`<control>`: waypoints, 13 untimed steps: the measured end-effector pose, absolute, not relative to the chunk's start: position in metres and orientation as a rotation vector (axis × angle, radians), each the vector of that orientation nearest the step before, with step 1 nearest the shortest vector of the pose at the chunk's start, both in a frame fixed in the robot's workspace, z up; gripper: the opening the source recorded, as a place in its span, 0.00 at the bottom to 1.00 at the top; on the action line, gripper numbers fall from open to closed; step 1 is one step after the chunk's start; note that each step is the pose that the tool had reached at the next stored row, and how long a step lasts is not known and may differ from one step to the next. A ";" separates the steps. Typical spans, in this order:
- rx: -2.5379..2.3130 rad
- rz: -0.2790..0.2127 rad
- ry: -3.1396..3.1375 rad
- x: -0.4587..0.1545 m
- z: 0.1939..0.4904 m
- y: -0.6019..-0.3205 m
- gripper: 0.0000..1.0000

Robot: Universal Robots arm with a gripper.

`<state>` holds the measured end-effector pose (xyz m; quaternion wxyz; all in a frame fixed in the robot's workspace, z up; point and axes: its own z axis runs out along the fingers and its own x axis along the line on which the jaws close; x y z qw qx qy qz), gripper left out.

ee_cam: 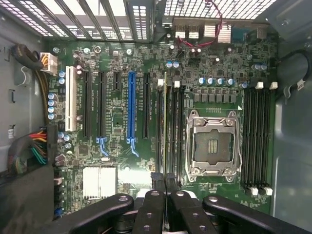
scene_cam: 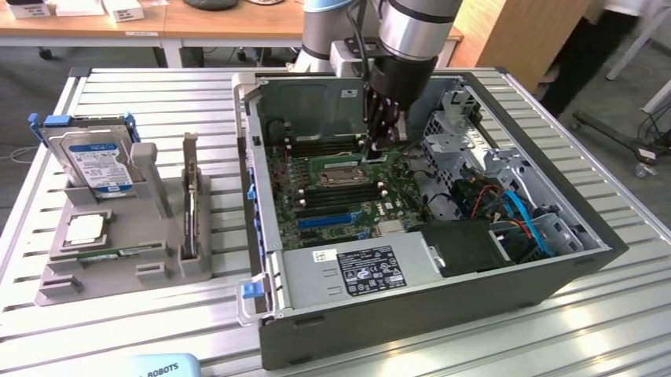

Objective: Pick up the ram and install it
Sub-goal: 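Insert the ram into the slot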

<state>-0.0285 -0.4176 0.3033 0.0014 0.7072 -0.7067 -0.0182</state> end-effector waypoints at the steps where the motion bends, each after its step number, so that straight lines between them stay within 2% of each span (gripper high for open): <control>1: 2.220 -0.057 -2.218 -0.029 0.302 -0.418 0.11; 13: 2.220 -0.057 -2.218 -0.029 0.285 -0.418 0.11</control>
